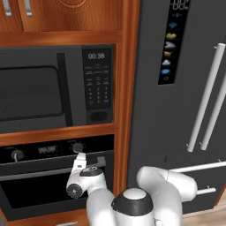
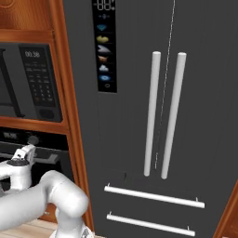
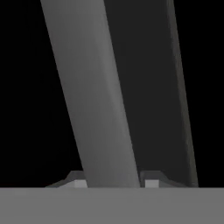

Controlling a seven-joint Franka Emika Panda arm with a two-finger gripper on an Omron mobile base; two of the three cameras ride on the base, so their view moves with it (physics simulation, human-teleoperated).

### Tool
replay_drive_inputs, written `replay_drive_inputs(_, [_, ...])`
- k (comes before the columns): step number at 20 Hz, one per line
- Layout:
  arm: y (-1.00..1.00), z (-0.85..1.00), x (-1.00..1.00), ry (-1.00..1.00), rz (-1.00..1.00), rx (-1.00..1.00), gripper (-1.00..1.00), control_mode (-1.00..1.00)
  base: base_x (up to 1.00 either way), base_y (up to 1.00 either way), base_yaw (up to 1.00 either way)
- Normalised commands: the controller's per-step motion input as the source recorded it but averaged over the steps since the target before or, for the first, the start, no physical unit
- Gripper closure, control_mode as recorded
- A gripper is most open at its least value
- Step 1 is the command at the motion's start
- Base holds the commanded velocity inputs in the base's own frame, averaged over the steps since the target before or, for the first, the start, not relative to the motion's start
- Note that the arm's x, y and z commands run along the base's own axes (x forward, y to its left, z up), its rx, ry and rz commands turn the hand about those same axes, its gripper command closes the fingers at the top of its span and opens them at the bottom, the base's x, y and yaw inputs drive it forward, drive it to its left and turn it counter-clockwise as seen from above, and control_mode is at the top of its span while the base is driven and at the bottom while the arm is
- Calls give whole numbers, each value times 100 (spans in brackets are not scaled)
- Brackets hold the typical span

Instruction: Take the fish from the oven and place it on the plate on the counter.

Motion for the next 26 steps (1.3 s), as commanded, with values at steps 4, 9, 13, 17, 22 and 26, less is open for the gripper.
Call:
replay_drive_inputs(4, [18, -33, -95, 66, 1, -18, 100, -100, 0, 0, 0])
replay_drive_inputs(9, [2, -72, -100, 37, 6, -15, 100, -100, 0, 0, 0])
replay_drive_inputs(13, [2, -36, -100, 55, 3, -12, 100, -100, 0, 0, 0])
replay_drive_inputs(17, [7, -35, -100, 57, 1, -13, 100, -100, 0, 0, 0])
replay_drive_inputs(22, [0, -16, -100, 47, 0, -11, 100, -100, 0, 0, 0])
replay_drive_inputs(26, [0, -16, -100, 6, -1, -3, 100, -100, 0, 0, 0])
